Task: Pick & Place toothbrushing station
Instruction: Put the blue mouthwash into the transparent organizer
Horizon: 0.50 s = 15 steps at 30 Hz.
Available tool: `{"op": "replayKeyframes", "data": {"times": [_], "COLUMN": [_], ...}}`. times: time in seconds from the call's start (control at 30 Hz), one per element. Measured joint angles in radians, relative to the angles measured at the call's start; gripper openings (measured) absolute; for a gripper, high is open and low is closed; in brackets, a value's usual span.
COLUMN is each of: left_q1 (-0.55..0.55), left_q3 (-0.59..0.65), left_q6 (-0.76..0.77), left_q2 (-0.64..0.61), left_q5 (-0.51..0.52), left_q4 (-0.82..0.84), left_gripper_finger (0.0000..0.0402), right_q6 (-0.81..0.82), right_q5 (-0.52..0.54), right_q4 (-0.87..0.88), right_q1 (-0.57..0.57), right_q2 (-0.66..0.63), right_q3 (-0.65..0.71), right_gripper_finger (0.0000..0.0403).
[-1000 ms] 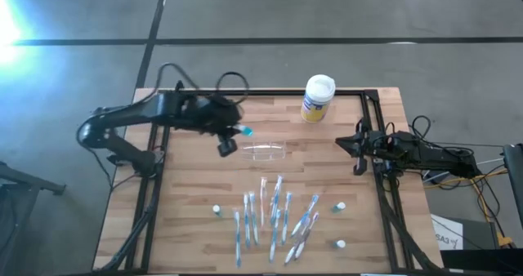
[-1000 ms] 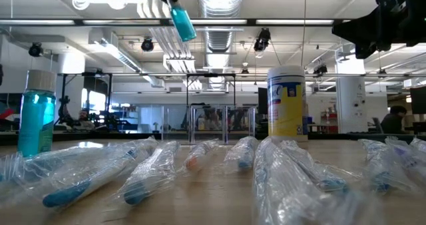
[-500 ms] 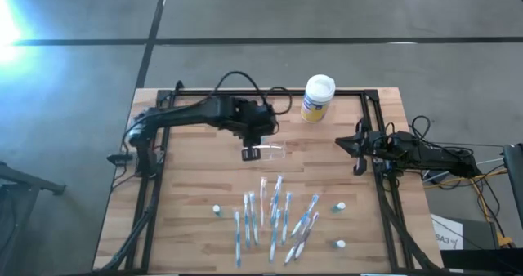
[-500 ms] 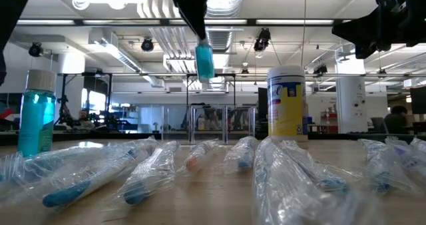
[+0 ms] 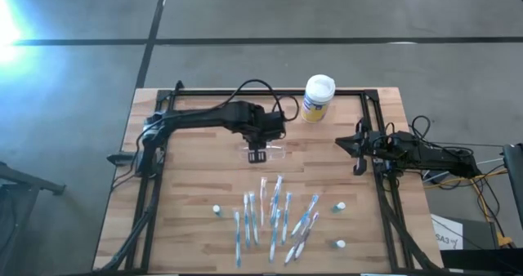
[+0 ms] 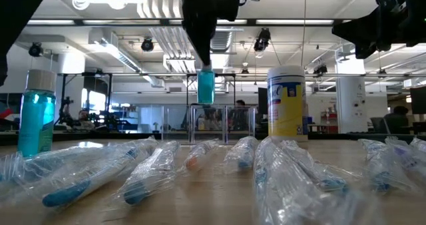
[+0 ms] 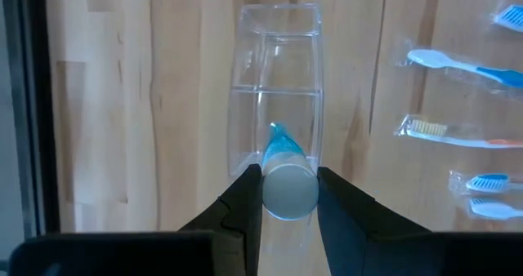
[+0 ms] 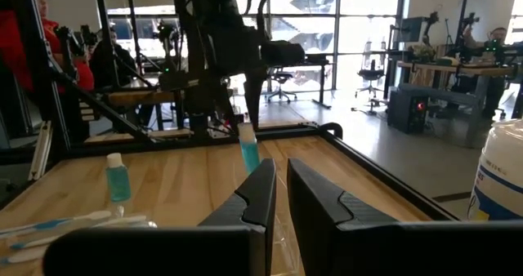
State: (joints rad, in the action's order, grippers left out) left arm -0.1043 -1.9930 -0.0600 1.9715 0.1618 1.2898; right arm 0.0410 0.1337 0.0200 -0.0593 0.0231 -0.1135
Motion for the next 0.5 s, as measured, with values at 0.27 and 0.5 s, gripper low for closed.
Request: {"op": "replayKeyframes", "data": {"times": [0.27, 0.5], "left_q1": [0.0, -0.001], "left_q3": [0.003, 0.024], "left_q6": [0.013, 0.018], "left_q2": [0.062, 0.097], "left_q5": [-0.008, -0.016], "left_q4": [-0.024, -0.052], "left_gripper_finger": [0.0092, 0.0092], "right_q6": [0.001, 0.001], "right_q5": [0.0, 0.0], "right_q4": [0.0, 0.0], "right_q1": [0.0, 0.0], "right_q2": [-0.001, 0.0], "right_q3": [0.0, 0.0], "right_gripper_finger": [0.0034, 0.0034]}}
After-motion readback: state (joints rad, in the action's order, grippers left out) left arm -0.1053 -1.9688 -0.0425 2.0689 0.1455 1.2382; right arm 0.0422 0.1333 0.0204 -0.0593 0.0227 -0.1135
